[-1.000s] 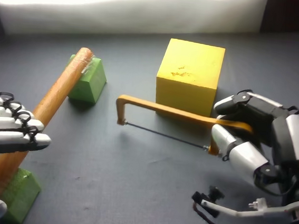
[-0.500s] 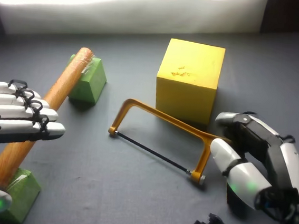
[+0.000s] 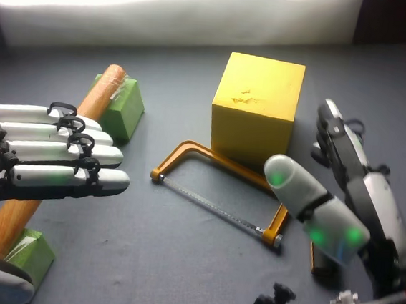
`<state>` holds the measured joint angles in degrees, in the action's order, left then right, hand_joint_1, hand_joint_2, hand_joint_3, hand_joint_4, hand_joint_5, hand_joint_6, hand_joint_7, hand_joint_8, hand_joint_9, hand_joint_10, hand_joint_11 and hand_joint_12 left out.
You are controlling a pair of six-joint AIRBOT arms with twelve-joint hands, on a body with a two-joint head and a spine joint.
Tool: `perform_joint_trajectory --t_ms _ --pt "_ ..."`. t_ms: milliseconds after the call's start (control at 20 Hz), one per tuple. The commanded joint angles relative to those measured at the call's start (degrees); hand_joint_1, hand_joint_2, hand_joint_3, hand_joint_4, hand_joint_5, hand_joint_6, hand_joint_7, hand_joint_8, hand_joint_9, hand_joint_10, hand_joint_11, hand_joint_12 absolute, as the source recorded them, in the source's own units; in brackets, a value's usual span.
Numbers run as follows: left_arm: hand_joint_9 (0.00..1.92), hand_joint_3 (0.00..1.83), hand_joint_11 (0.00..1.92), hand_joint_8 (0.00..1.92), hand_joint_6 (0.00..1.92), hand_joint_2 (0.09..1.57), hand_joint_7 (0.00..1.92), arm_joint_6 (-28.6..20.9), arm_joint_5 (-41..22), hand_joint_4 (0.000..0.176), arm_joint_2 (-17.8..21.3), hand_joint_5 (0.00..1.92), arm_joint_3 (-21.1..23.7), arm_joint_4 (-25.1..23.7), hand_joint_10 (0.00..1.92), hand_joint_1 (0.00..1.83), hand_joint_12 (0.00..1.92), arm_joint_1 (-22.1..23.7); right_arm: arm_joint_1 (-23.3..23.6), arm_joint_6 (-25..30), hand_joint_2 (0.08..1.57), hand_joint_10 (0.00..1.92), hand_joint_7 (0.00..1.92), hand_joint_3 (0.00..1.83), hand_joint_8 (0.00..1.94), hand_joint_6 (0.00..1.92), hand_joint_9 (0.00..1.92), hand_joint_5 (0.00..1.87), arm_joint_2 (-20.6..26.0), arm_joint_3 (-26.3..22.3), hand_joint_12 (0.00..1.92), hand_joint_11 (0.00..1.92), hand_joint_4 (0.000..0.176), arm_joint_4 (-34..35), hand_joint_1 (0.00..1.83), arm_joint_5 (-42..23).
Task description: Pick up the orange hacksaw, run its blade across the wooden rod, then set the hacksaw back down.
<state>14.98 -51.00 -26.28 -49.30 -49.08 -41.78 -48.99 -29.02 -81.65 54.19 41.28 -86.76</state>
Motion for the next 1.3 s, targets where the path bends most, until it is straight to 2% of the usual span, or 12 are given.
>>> perform_joint_trajectory --t_ms 0,150,250,300,400,450,500,650,700,900,1000,1250 --pt "0.03 0.0 0.0 0.0 0.0 1.24 0.05 0.25 -5.97 0.0 -0.19 0.09 -0.55 2.25 0.0 0.0 0.25 0.5 1.14 -0.33 0.93 0.01 0.08 0.0 0.01 0.01 0.14 0.05 1.16 -0.44 0.75 0.0 0.0 -5.41 0.35 -3.08" --pt "0.05 0.0 0.0 0.01 0.01 1.25 0.07 0.38 -9.89 0.0 -0.9 0.11 -2.39 -3.19 0.01 0.0 0.28 0.47 4.41 -2.33 1.0 0.02 0.23 0.0 0.01 0.01 0.27 0.18 5.85 -1.88 0.96 0.0 0.0 -8.9 0.29 2.43" --pt "0.11 0.0 0.0 0.01 0.01 1.26 0.13 0.32 -10.74 0.0 -1.01 0.15 -2.64 -3.4 0.01 0.01 0.35 0.23 6.57 -2.62 1.07 0.08 0.58 0.0 0.03 0.03 0.63 0.48 9.78 -3.48 1.11 0.29 0.0 -11.17 0.3 7.61" --pt "0.22 0.0 0.0 0.01 0.01 1.27 0.23 0.28 -11.25 0.0 -1.17 0.24 -2.77 -3.7 0.02 0.05 0.58 0.21 7.87 -3.68 1.13 0.28 0.84 0.01 0.07 0.04 0.86 0.69 12.38 -4.74 1.23 0.54 0.0 -12.08 0.32 10.09" --pt "0.58 0.0 0.21 0.02 0.03 1.28 0.5 0.28 -12.71 0.0 -1.5 0.54 -3.1 -3.71 0.09 0.1 1.01 0.2 9.91 -4.47 1.2 1.16 1.08 0.0 0.26 0.07 0.87 0.96 16.14 -6.15 1.64 0.79 0.0 -15.03 0.39 14.84" --pt "0.74 0.0 0.42 0.06 0.04 1.31 0.69 0.28 -13.14 0.0 -1.7 0.68 -3.32 -3.73 0.21 0.08 1.05 0.18 11.07 -3.61 1.21 1.6 1.0 0.0 0.94 0.24 0.87 1.07 18.2 -6.39 1.87 0.86 0.0 -18.03 0.46 18.25" --pt "0.9 0.0 0.65 0.31 0.2 1.32 0.96 0.29 -13.6 0.0 -1.85 0.88 -3.59 -3.8 0.65 0.11 1.23 0.18 12.56 -1.13 1.27 1.86 0.97 0.0 1.5 0.85 0.94 0.99 20.39 -6.38 1.91 1.0 0.0 -22.21 0.41 22.82" --pt "0.97 0.0 0.93 1.51 1.41 1.36 0.96 0.41 -14.83 0.0 -2.19 0.74 -3.99 -4.15 1.71 0.16 1.86 -0.18 14.02 2.1 1.27 1.92 1.05 0.0 1.93 1.85 1.24 0.74 24.07 -5.65 1.92 1.36 0.0 -34.11 0.46 27.42" --pt "1.02 0.0 1.06 1.84 1.82 1.33 0.97 0.41 -15.27 0.0 -2.19 0.78 -4.12 -4.83 1.88 0.35 1.91 -0.24 14.33 3.67 1.28 1.92 1.2 0.0 1.94 1.91 1.42 0.95 24.67 -5.06 1.92 1.53 0.0 -39.38 0.42 27.91" --pt "1.36 0.02 1.45 1.92 1.92 1.39 1.31 0.99 -16.07 0.0 -2.19 1.26 -4.72 -5.54 1.92 0.36 1.92 -0.25 16.8 12.84 1.41 1.92 1.4 0.02 1.94 1.92 1.56 1.19 26.88 -1.13 1.92 1.66 0.0 -69.17 0.26 29.45" --pt "1.45 0.01 1.53 1.92 1.92 1.43 1.4 0.99 -16.54 0.0 -2.16 1.3 -5.15 -5.66 1.92 0.37 1.92 -0.25 20.4 21.81 1.47 1.92 1.41 0.02 1.94 1.92 1.56 1.2 27.04 1.84 1.92 1.68 0.0 -86.16 0.25 29.2" --pt "1.43 0.0 1.53 1.92 1.92 1.46 1.38 0.99 -17.05 0.0 -2.46 1.27 -5.81 -5.68 1.92 0.4 1.92 -0.29 25.57 29.02 1.5 1.92 1.38 0.0 1.94 1.92 1.51 1.17 26.28 8.86 1.92 1.63 0.0 -107.62 0.28 20.26"
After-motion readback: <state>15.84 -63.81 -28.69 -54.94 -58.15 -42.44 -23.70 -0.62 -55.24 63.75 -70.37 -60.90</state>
